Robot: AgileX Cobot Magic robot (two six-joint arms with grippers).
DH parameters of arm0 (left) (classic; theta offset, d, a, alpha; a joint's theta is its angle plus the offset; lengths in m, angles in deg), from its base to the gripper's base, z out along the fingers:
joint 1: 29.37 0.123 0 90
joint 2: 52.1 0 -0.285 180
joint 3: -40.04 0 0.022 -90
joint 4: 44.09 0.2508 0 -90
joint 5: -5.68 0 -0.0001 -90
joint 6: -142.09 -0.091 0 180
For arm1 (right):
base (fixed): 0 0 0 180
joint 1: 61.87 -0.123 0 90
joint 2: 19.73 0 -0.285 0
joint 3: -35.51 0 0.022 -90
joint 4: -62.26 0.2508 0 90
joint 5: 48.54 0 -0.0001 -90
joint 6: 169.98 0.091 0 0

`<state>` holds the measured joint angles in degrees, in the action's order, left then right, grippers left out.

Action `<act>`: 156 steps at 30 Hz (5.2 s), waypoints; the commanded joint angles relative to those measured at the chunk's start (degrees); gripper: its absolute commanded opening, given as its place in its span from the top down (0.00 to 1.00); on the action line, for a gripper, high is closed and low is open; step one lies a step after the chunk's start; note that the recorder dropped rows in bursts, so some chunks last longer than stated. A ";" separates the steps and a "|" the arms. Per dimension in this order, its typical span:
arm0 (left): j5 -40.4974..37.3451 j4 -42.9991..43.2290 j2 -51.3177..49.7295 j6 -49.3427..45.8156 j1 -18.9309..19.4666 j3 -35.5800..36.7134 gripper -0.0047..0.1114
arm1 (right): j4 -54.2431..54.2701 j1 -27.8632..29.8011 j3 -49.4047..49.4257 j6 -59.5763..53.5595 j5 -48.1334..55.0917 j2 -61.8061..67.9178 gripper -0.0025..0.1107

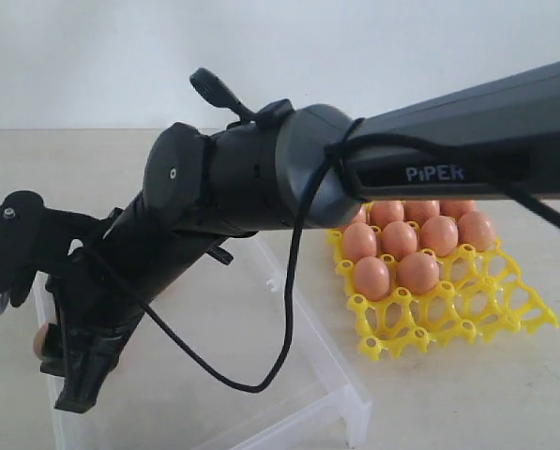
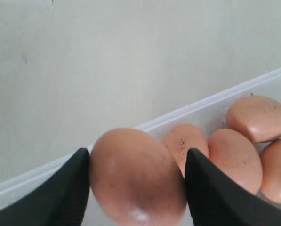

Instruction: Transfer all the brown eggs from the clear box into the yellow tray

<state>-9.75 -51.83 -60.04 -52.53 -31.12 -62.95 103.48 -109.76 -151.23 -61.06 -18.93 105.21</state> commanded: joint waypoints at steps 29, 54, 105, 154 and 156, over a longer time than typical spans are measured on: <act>0.44 -0.40 0.15 0.03 -0.17 0.21 0.92 | 58.73 12.00 39.48 -43.96 -42.57 -31.40 0.98; 0.44 -0.40 0.15 0.03 -0.17 0.21 0.92 | 11.79 21.00 38.70 -22.23 -94.13 -40.74 0.98; 0.44 -0.40 0.15 0.03 -0.17 0.21 0.92 | -97.60 52.47 24.34 140.33 -77.51 -45.74 0.98; 0.44 -0.40 0.15 0.03 -0.17 0.21 0.92 | -123.00 71.94 49.11 141.60 -87.57 -18.63 0.98; 0.44 -0.40 0.15 0.03 -0.17 0.21 0.92 | -122.77 71.92 49.11 141.60 -87.57 -18.63 0.98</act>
<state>-9.75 -51.83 -60.04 -52.53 -31.12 -62.95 -19.91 -37.88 -101.95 81.00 -106.33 86.59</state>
